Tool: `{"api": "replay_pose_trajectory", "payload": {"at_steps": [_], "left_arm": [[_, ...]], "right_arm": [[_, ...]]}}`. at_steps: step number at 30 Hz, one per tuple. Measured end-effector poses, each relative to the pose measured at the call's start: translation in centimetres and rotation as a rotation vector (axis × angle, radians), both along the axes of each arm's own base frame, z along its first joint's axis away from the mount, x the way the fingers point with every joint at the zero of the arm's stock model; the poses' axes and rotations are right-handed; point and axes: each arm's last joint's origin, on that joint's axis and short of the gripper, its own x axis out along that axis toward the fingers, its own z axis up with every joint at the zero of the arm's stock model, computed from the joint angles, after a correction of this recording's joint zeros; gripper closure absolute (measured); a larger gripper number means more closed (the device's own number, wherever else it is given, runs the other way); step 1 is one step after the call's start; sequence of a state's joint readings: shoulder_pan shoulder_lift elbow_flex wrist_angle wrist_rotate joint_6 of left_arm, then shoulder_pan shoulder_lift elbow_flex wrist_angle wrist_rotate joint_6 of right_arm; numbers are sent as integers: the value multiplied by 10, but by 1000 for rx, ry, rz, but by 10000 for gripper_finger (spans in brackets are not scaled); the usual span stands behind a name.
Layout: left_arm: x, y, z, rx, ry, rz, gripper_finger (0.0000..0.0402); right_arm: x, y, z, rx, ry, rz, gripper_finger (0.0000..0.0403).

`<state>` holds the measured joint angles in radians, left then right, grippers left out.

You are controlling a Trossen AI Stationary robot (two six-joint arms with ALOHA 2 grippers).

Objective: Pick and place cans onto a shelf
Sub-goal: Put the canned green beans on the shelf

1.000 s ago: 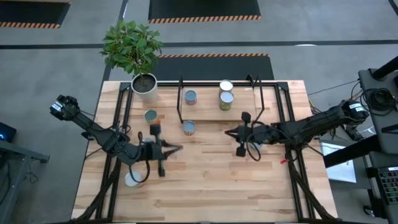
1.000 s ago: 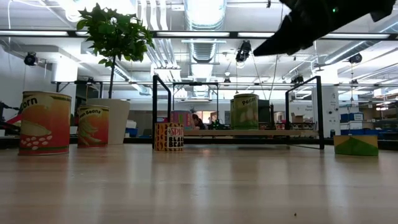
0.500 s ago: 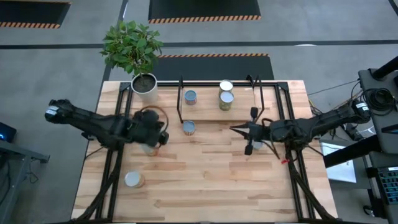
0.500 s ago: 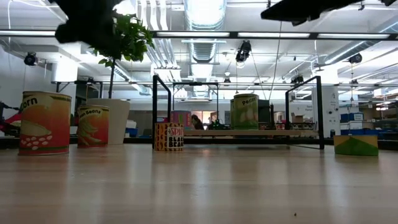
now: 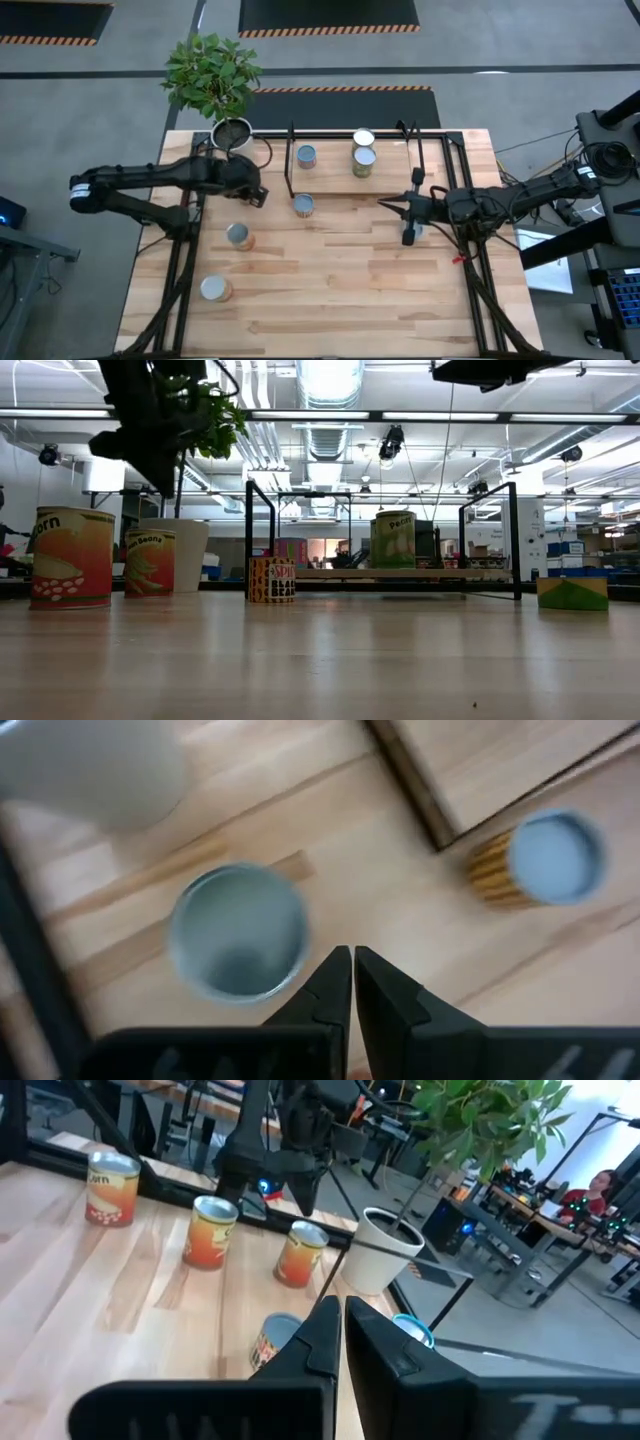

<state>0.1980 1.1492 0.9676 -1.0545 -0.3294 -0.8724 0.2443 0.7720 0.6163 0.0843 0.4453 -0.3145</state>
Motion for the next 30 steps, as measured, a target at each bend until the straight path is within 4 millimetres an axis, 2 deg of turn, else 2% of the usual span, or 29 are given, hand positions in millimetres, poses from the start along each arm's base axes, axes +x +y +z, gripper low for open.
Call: {"api": "replay_pose_trajectory", "payload": {"at_steps": [4,13,17,23,30], "left_arm": [[-8,4,-3,-24,53,74,402],[-8,5,-10,1,45,130,400],[-7,5,-12,-1,51,152,382],[-7,5,-16,-5,54,170,310],[-8,5,-16,0,43,211,171]], "right_arm": [[0,0,-1,-2,8,0,394],[0,0,-2,-6,26,0,394],[0,0,-2,-6,26,0,394],[0,0,-2,-7,26,0,394],[0,0,-3,-7,27,0,394]]}}
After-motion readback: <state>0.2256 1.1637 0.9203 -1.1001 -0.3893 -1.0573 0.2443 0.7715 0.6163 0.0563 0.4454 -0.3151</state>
